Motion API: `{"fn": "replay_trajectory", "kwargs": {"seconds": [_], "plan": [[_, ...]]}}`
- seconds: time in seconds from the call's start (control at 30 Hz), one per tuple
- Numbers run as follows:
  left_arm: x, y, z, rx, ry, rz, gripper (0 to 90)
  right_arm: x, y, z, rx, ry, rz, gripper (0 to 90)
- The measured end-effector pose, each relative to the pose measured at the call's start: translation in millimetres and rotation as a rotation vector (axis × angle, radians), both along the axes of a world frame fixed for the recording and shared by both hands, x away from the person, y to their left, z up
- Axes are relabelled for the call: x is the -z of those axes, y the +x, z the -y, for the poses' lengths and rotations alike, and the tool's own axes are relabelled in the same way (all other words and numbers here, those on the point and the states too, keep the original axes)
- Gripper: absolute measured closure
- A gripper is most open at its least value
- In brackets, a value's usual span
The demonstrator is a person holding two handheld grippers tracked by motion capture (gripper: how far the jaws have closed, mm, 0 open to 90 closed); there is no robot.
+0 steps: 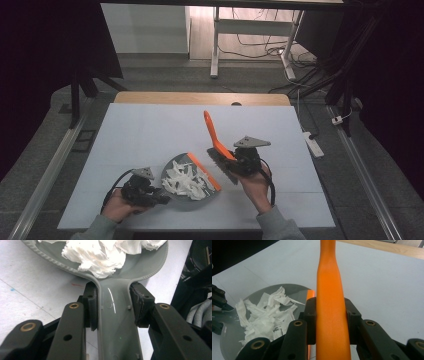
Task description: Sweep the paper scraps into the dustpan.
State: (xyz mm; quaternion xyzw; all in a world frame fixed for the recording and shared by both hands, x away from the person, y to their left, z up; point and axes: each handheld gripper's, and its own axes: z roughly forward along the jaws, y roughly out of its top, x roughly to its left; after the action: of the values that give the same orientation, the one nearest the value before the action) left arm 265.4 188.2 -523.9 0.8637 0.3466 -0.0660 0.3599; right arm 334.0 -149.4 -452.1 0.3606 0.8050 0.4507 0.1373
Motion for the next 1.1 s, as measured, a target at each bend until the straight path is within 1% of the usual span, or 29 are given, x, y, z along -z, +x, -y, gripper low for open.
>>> {"fn": "replay_trajectory", "kwargs": {"seconds": [0.27, 0.43, 0.63, 0.77, 0.87, 1.1], "plan": [[-2.9, -2.5, -2.9, -0.037, -0.011, 0.023, 61.4, -4.3, -4.0, 17.9, 0.001, 0.009, 0.016, 69.7], [-5.0, -4.1, -5.0, -0.068, -0.025, 0.039, 61.4, -6.7, -9.2, 31.9, -0.010, 0.005, 0.030, 69.8], [-7.8, -7.0, -5.8, -0.091, -0.043, 0.053, 61.4, -7.5, -12.5, 45.6, -0.028, 0.006, 0.039, 69.7], [-9.5, -8.7, -7.5, -0.103, -0.049, 0.062, 61.4, -7.3, -13.3, 50.4, -0.034, 0.009, 0.034, 69.7], [-9.9, -9.6, -8.2, -0.120, -0.062, 0.063, 61.4, -6.5, -14.2, 52.9, -0.034, 0.008, 0.031, 69.8], [-9.9, -9.7, -10.6, -0.150, -0.070, 0.064, 61.4, -5.5, -15.6, 59.6, -0.037, 0.013, 0.028, 69.7]]}}
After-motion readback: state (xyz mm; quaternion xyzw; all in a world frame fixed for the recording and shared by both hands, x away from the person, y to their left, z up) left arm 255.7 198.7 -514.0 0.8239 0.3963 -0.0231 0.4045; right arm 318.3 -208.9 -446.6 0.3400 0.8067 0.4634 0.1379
